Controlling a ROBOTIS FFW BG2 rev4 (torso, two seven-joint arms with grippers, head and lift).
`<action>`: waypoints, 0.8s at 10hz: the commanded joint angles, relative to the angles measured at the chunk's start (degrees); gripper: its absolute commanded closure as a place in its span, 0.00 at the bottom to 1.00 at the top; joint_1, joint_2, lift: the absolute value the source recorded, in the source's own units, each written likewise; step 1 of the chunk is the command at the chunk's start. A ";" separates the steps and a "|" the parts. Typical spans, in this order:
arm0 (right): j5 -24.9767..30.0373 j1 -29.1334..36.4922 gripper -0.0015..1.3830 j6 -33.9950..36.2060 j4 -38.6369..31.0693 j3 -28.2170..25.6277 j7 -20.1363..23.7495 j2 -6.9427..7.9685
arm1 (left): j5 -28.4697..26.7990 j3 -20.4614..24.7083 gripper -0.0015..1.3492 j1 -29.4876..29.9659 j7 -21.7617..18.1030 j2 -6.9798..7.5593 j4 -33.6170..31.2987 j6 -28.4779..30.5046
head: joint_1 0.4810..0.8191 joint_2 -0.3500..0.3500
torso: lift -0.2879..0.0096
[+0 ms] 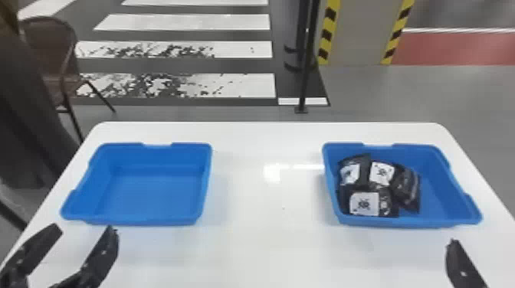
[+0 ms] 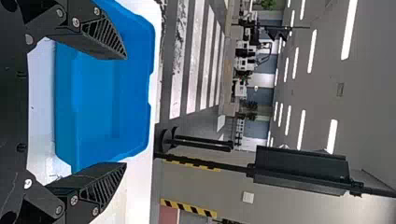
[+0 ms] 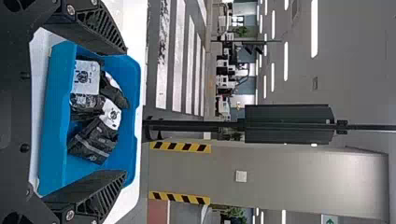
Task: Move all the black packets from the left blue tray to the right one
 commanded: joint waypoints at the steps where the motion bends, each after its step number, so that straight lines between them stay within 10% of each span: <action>1: -0.19 0.00 0.08 0.00 -0.14 0.05 0.00 0.05 | 0.35 0.04 0.18 0.00 0.00 -0.15 0.00 -0.01 | 0.63 0.52 | 0.50; 8: -0.53 -0.14 0.06 0.00 0.00 0.17 0.00 0.05 | 1.03 -0.19 0.08 0.14 -0.09 -0.15 0.00 0.83 | 0.63 0.52 | 0.50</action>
